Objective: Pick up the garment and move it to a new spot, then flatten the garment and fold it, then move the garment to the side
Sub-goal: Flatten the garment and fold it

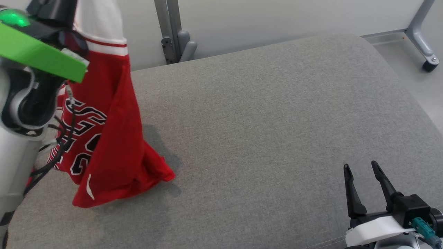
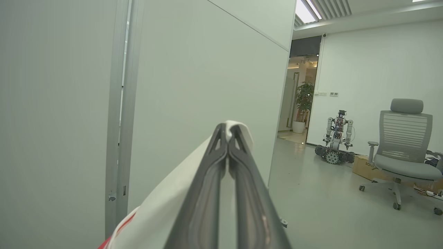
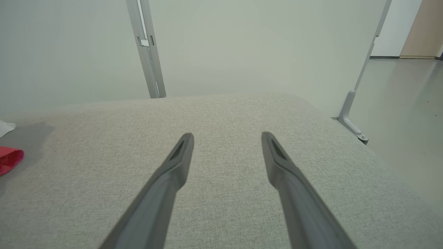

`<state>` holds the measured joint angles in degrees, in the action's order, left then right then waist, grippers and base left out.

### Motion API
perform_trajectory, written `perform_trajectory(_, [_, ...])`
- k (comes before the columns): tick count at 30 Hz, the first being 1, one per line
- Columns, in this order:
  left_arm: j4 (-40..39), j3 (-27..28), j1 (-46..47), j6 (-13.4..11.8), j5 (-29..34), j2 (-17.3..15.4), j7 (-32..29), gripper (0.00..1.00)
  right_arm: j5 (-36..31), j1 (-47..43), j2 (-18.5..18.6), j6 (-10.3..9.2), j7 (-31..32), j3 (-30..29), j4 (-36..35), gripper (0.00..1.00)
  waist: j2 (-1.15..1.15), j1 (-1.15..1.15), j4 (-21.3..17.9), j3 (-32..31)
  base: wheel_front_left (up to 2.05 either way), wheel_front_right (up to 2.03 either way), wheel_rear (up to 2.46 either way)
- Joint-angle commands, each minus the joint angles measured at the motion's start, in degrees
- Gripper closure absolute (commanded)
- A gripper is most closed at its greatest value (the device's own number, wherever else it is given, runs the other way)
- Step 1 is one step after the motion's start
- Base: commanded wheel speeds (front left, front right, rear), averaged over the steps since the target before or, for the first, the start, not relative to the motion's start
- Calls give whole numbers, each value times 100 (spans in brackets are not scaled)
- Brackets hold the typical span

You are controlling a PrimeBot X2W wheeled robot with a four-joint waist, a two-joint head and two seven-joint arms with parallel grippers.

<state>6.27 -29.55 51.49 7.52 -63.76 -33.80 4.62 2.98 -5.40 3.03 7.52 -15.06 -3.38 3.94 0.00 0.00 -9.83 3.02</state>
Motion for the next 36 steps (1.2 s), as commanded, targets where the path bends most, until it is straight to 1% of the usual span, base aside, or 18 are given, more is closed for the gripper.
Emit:
perform_trajectory(1, [18, -155, 216, -19, 39, 228, -100, 100, 62, 132, 5, -6, -18, 38, 2, 0, 0, 0, -78, 66, 0, 0, 0])
perform_trajectory(4, [134, -477, 384, -19, 106, 604, -234, 100, 110, 239, -4, -6, -18, 96, 18, 0, 0, 0, -232, 168, 0, 0, 0])
perform_trajectory(8, [426, -901, 492, -15, 135, 1064, -337, 100, 250, 401, -8, -6, -18, 162, 32, 0, 0, 0, -538, 393, 0, 0, 0])
perform_trajectory(14, [930, -1582, 630, -12, 174, 1560, -424, 100, 534, 594, -10, -6, -18, 270, 59, 0, 0, 0, -1106, 805, 0, 0, 0])
perform_trajectory(17, [1224, -1901, 714, -11, 261, 1735, -374, 100, 663, 677, -12, -6, -18, 336, 75, 0, 0, 0, -1392, 1020, 0, 0, 0])
perform_trajectory(21, [1821, -2277, 695, -11, 383, 1955, -141, 100, 855, 740, -15, -6, -18, 383, 80, 0, 0, 0, -1701, 1235, 0, 0, 0])
perform_trajectory(23, [2118, -2531, 677, -10, 542, 2051, 3, 100, 930, 749, -13, -6, -18, 409, 94, 0, 0, 0, -1815, 1305, 0, 0, 0])
perform_trajectory(27, [2622, -3180, 665, -11, 920, 2142, 327, 100, 1003, 756, -13, -6, -18, 459, 111, 0, 0, 0, -1932, 1367, 0, 0, 0])
perform_trajectory(30, [2833, -3610, 607, -11, 969, 2214, 507, 100, 989, 698, -13, -6, -18, 415, 124, 0, 0, 0, -1894, 1322, 0, 0, 0])
perform_trajectory(31, [2879, -3724, 606, -11, 957, 2245, 561, 95, 951, 675, -12, -6, -18, 388, 131, 0, 0, 0, -1848, 1295, 0, 0, 0])
perform_trajectory(33, [2984, -3889, 646, -11, 945, 2297, 663, 55, 877, 664, -13, -6, -18, 368, 138, 0, 0, 0, -1739, 1235, 0, 0, 0])
perform_trajectory(34, [3088, -3936, 674, -11, 974, 2319, 690, 0, 843, 661, -12, -6, -18, 352, 139, 0, 0, 0, -1673, 1195, 0, 0, 0])
perform_trajectory(36, [3235, -4003, 744, -11, 1078, 2449, 794, 0, 782, 644, -9, -6, -18, 322, 120, 0, 0, 0, -1531, 1108, 0, 0, 0])
